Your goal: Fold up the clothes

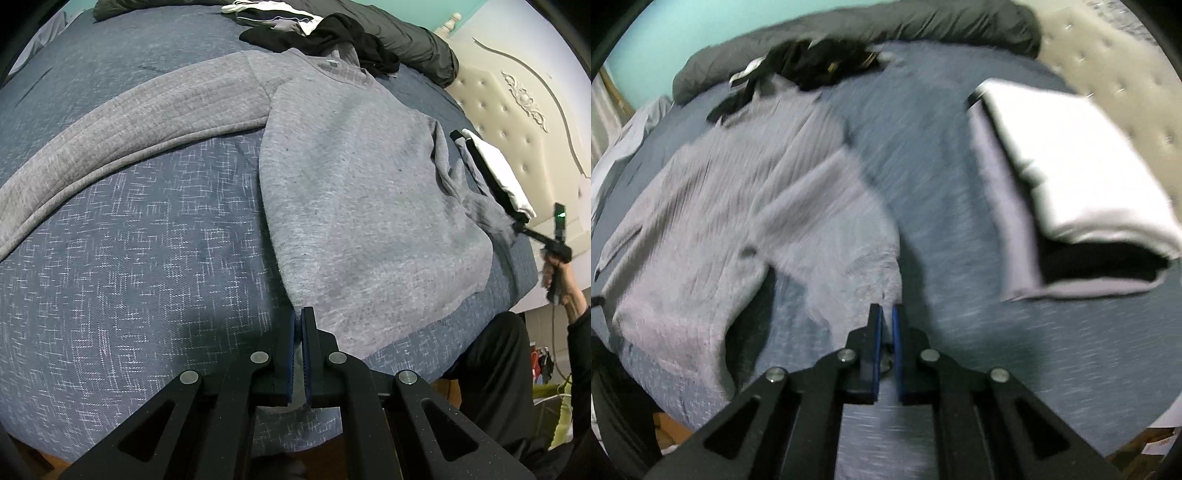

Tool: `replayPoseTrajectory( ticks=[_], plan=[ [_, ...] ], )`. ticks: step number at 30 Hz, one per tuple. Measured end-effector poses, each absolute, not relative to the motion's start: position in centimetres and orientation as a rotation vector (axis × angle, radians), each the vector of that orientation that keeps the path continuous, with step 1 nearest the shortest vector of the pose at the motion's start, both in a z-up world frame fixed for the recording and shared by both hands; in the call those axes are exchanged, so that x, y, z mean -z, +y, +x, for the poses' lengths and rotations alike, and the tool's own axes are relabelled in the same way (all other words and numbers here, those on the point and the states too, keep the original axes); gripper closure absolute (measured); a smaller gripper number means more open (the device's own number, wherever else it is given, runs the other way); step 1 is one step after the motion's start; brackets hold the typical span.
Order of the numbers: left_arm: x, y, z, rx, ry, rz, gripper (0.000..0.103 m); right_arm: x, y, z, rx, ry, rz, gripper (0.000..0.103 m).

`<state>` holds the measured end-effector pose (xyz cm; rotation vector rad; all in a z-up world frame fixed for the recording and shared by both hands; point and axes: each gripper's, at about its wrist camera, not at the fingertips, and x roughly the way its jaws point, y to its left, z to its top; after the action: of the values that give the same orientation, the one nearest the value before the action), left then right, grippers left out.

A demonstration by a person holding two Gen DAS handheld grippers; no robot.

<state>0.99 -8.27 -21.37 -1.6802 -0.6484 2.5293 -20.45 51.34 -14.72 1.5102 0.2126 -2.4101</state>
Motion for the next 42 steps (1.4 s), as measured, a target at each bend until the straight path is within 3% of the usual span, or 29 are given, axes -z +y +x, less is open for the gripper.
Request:
replayPoseTrajectory(
  ticks=[25,42],
  plan=[
    [21.4,-8.0,0.7,-2.53,-0.655,-1.736,0.1,-2.3,67.2,-27.4,2.972,0.201,1.249,0.099],
    [22.0,-7.5,0.4,-2.526,-0.646,-1.807,0.099,2.1,71.3,-31.5,3.008,0.047,1.367,0.098]
  ],
)
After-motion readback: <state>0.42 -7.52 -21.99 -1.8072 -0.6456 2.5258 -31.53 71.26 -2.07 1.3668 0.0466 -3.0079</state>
